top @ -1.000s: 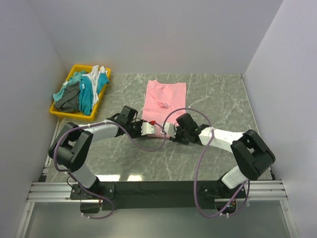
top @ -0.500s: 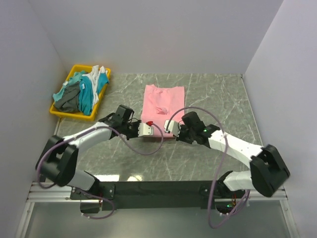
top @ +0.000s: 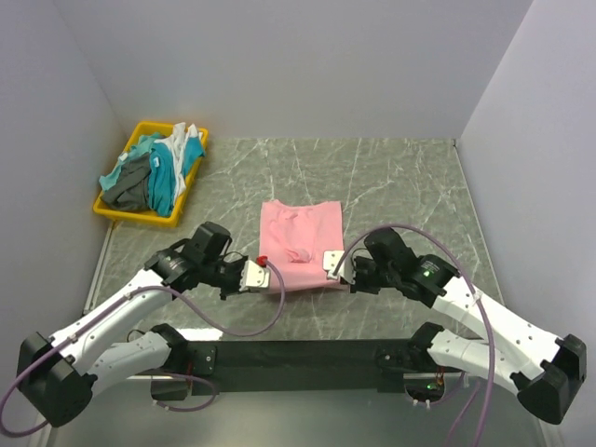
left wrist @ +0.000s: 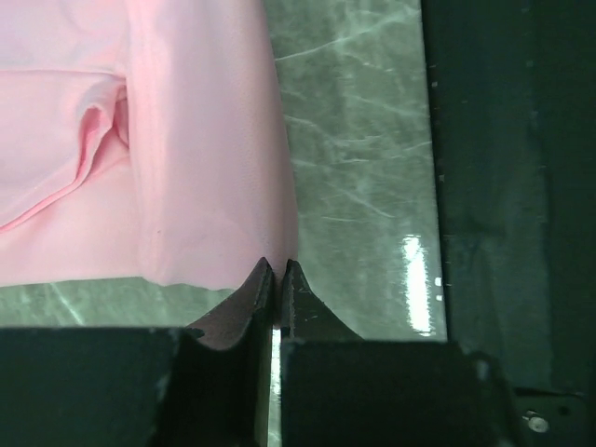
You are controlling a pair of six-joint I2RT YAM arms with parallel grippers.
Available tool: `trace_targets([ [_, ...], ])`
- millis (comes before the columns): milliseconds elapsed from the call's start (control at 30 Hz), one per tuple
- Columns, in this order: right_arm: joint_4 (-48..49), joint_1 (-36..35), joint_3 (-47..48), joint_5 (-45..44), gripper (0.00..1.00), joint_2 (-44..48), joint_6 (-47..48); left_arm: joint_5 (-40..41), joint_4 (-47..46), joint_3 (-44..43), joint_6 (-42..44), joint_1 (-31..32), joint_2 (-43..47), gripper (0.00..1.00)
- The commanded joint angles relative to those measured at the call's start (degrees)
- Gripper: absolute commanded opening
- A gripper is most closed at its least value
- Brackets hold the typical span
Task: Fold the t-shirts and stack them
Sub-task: Fold the tshirt
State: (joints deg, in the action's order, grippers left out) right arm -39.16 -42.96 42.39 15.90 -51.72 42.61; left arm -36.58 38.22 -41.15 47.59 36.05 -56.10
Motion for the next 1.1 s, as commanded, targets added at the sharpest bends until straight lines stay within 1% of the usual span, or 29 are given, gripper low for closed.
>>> trace_targets([
  [0,-4.35,-0.37,3.13,-0.95,0.00,1.28,-0.60,-2.63,6.25,-2.17,-3.64,0.16,2.13,0.01],
  [100,-3.47,-0.11,5.33,-3.14,0.00,-0.21,0.63,0.18,5.38,-5.24,-5.75,-0.54,2.04,0.01],
  [167,-2.86,0.68,7.43,-3.51,0.00,-1.62,1.85,0.28,4.94,-7.45,-5.06,-3.26,-0.14,0.01],
  [200,-2.77,2.16,8.31,-3.25,0.00,-3.28,2.47,0.10,4.59,-10.16,-5.05,-4.57,-1.46,0.01],
  [233,-2.59,3.22,10.06,-2.46,0.00,-4.25,2.83,-0.59,4.67,-11.92,-4.53,-7.98,-4.60,0.01],
  [267,-2.59,4.28,10.95,-1.93,0.00,-5.31,3.87,-2.43,5.37,-13.85,-4.01,-9.84,-6.64,0.01],
  [300,-2.50,6.29,11.83,-1.40,0.00,-7.49,4.58,-3.14,5.55,-18.05,-3.48,-11.51,-8.75,0.01],
  [333,-2.16,7.18,13.40,-0.70,0.00,-8.56,5.11,-3.50,5.55,-20.01,-2.95,-14.05,-12.86,0.01],
  [400,-0.75,9.98,15.08,0.00,0.00,-12.50,6.95,-3.68,5.64,-25.61,-1.20,-16.27,-16.92,0.01],
  [433,-0.48,10.87,17.26,0.79,0.00,-14.00,8.09,-3.42,5.29,-27.13,-0.93,-16.80,-20.68,0.01],
  [467,-0.05,11.84,18.59,1.41,0.00,-15.67,8.54,-3.06,4.16,-28.45,-0.66,-17.33,-22.46,0.01],
  [500,-0.13,12.72,19.91,1.94,0.00,-19.34,9.33,-2.97,3.62,-31.07,-0.22,-18.03,-24.31,0.01],
  [567,1.09,15.27,23.78,2.90,0.00,-23.14,10.64,-2.54,2.74,-33.90,-0.13,-18.56,-29.93,0.01],
  [600,1.10,15.97,26.75,3.26,0.00,-27.42,11.17,-1.84,1.87,-36.96,-0.74,-18.91,-31.86,0.01],
  [633,1.01,17.72,28.34,3.61,0.00,-29.73,11.70,-1.66,1.51,-38.47,-1.10,-19.18,-35.97,0.01],
  [667,1.01,18.61,30.10,4.22,0.00,-32.10,12.40,-1.48,1.16,-40.14,-1.10,-19.27,-38.01,0.01],
  [700,0.84,19.40,31.77,4.49,0.00,-37.08,13.02,-0.52,0.11,-43.29,-1.27,-19.44,-40.04,0.01],
  [767,0.58,21.50,37.39,4.66,0.00,-42.03,13.64,0.80,-1.74,-46.20,-2.85,-19.97,-46.01,0.01],
  [867,0.49,23.35,44.60,5.28,0.00,-53.44,13.99,2.38,-1.83,-55.50,-3.55,-20.50,-54.98,0.01],
  [900,0.22,23.45,46.45,4.41,0.00,-55.74,14.08,2.91,-1.83,-57.36,-4.17,-20.50,-57.26,0.02],
  [933,-0.65,23.62,50.12,4.23,0.00,-60.20,14.17,3.52,-1.40,-59.21,-4.18,-20.58,-61.55,0.02],
  [967,-1.09,23.88,52.07,4.14,0.00,-62.34,14.17,4.23,-1.83,-62.27,-4.44,-20.58,-63.59,0.04],
  [1067,-1.88,24.85,57.79,2.30,0.00,-67.70,14.08,5.90,-1.93,-66.59,-5.76,-20.58,-70.36,0.08],
])
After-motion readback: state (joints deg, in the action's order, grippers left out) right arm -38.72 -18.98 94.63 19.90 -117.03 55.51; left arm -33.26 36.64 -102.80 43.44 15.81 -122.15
